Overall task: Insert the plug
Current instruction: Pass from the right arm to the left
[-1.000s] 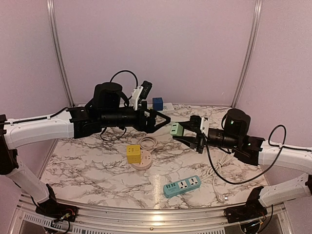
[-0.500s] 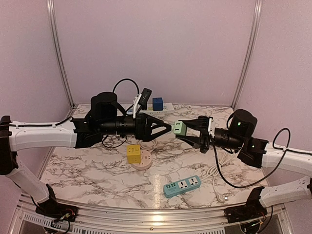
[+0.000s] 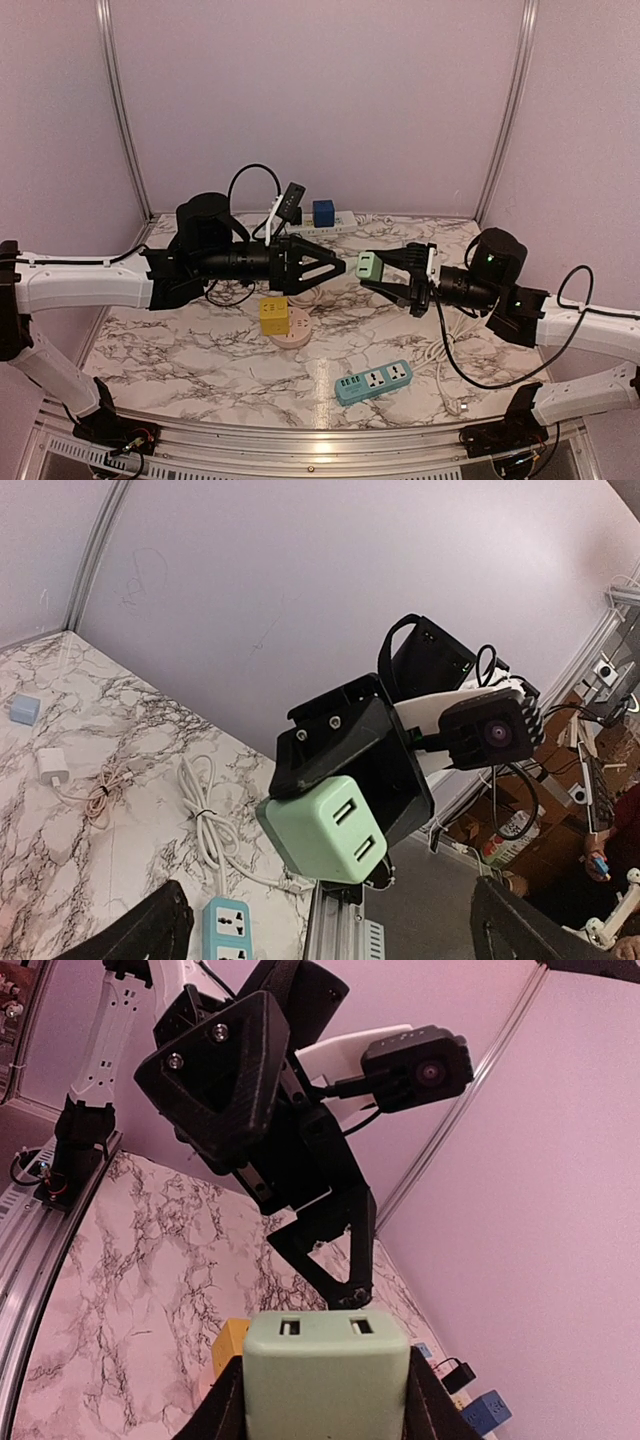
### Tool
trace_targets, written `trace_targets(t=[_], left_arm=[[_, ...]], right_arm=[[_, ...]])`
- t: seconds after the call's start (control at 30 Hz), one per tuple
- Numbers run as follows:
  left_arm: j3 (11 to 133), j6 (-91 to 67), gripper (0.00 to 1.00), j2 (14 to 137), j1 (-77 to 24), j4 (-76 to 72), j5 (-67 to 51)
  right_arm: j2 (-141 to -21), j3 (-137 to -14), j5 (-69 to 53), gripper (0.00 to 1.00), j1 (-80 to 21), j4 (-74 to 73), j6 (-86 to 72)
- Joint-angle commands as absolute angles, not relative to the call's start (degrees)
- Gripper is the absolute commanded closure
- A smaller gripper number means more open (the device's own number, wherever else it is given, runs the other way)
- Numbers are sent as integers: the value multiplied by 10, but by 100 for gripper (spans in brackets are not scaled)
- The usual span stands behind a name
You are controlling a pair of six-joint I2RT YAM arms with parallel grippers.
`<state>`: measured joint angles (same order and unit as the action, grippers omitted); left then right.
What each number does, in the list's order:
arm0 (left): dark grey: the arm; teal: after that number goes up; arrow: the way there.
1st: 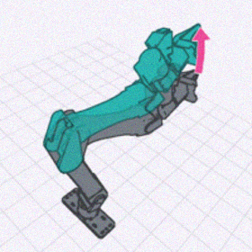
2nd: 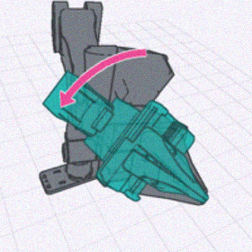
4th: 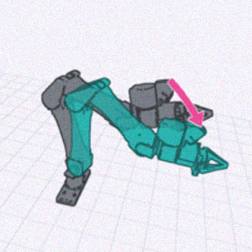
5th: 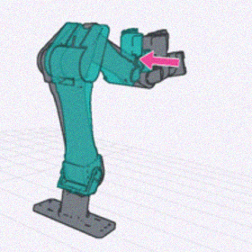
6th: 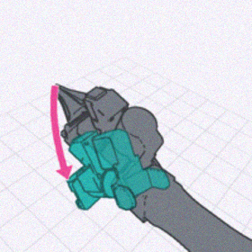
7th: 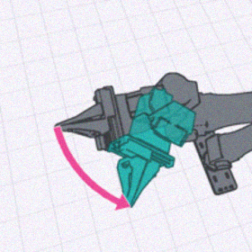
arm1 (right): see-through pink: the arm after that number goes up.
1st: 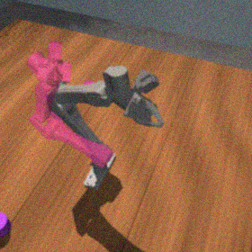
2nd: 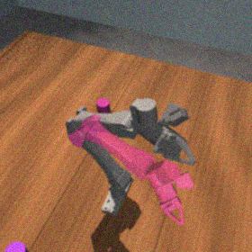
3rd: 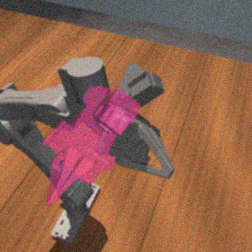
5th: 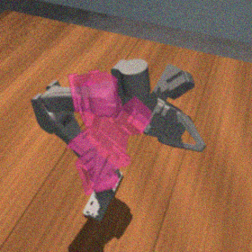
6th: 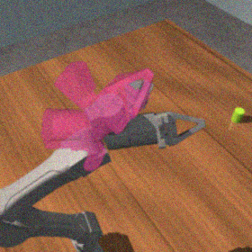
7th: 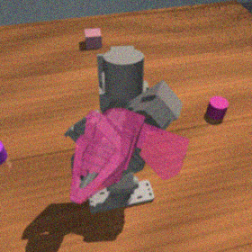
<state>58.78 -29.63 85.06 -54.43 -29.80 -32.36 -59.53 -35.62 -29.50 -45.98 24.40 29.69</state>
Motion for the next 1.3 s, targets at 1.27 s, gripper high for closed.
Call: trace_targets(t=[1.27], left_arm=[[616,-501,1,970,-545,-589,-455]], right_arm=[[-628,-365,-416,81,-464,351,320]])
